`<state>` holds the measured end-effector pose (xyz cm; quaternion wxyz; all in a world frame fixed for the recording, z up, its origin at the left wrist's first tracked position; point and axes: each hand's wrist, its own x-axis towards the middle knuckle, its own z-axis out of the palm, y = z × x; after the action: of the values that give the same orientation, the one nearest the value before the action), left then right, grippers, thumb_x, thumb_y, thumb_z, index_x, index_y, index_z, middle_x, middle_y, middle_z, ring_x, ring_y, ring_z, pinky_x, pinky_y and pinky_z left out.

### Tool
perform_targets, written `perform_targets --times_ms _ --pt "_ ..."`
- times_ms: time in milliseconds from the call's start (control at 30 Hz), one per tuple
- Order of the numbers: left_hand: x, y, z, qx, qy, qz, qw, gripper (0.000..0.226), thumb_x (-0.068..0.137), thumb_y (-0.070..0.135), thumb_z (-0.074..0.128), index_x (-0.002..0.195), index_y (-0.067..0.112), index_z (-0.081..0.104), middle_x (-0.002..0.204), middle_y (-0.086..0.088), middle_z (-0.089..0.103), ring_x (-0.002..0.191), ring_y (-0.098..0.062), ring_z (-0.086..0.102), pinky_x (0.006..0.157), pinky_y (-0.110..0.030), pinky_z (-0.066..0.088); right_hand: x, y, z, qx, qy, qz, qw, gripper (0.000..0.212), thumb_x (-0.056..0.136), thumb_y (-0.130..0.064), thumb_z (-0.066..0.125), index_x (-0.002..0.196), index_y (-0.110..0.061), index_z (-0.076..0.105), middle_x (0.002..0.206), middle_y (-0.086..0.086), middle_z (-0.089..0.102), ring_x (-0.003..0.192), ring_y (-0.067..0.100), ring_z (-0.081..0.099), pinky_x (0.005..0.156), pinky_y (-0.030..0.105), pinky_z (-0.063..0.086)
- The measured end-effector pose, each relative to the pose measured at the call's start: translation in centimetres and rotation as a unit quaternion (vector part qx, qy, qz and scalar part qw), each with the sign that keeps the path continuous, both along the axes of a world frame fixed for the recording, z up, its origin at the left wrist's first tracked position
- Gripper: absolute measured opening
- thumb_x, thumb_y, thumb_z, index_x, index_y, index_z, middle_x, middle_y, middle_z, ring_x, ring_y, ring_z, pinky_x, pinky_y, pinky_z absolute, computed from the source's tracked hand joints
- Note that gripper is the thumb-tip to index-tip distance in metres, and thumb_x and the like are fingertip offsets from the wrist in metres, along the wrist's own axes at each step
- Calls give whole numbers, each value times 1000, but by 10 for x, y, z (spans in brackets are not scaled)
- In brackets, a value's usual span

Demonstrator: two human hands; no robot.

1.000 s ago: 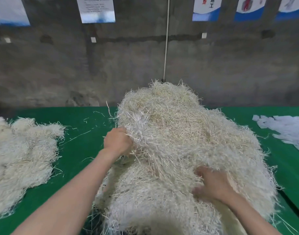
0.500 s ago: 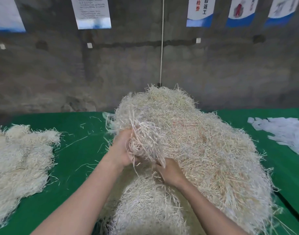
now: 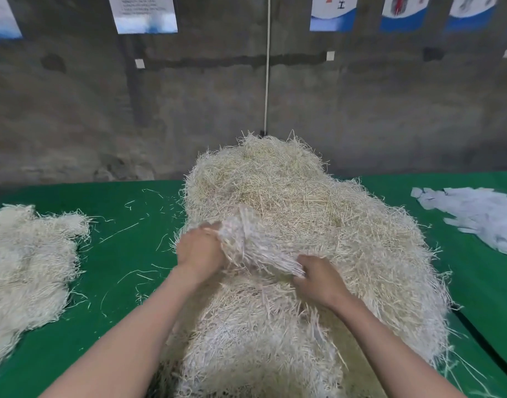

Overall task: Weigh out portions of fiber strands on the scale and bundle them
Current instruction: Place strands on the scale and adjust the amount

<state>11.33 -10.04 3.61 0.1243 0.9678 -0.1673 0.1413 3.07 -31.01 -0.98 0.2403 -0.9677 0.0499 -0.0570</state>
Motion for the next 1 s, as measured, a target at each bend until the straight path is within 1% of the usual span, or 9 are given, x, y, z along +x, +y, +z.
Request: perform_targets --times_ms 100,233,367,467,567,667,800,900,1000 --pt "4 5 9 -120 10 13 993 32 75 -10 57 100 6 69 143 -4 47 106 -21 59 77 -26 49 -7 -16 -17 -7 21 -28 999 23 92 -38 53 85 -16 56 84 -5 58 69 11 50 61 24 39" --pt "0 5 -1 -183 37 17 982 49 75 0 69 39 17 42 134 -2 55 99 -14 62 76 -19 48 -19 -29 -41 -23 70 -42 996 20 95 -38 48 91 -18 50 95 1 57 92 22 55 66 29 34" --pt "15 22 2 -298 98 126 941 47 89 12 57 45 11 41 53 3 44 53 -8 42 95 -32 43 -32 -37 -49 -66 111 -36 991 26 92 -35 53 112 -18 51 113 3 60 100 17 55 77 26 42" --pt "12 16 8 -325 115 155 926 39 90 13 53 54 18 37 59 6 35 54 -1 28 81 -24 38 -27 -15 -15 -24 83 -4 996 61 81 -52 60 130 -21 43 119 -3 58 101 11 56 87 25 48" --pt "2 3 16 -344 174 119 915 37 91 12 51 55 15 42 59 1 47 59 -7 46 96 -29 42 -16 9 29 -1 -15 10 1000 89 66 -59 68 140 -25 32 132 -7 50 113 9 49 101 29 41" --pt "-13 -10 35 -380 202 96 897 25 96 15 49 75 6 59 87 -19 65 107 -28 58 110 -40 30 0 33 58 34 -53 31 998 104 67 -52 72 148 -28 12 151 -8 20 141 15 17 113 32 14" --pt "-34 -17 54 -579 426 -148 679 13 69 4 56 61 13 62 65 -2 62 68 -11 60 63 -21 51 18 63 69 125 -58 47 989 27 88 -5 55 114 -12 56 105 0 59 101 20 60 83 28 54" --pt "-37 -33 47 -528 415 -90 735 29 72 26 72 96 10 71 93 -1 69 84 -13 64 72 -26 52 21 81 63 83 -85 64 991 29 92 1 44 118 -3 54 93 5 61 81 18 62 77 32 56" --pt "-29 -43 56 -681 318 56 657 31 86 11 64 114 0 59 99 -12 63 91 -25 63 72 -31 55 19 86 58 109 -111 98 983 41 96 -17 45 134 -15 30 74 -4 53 61 12 55 56 29 50"
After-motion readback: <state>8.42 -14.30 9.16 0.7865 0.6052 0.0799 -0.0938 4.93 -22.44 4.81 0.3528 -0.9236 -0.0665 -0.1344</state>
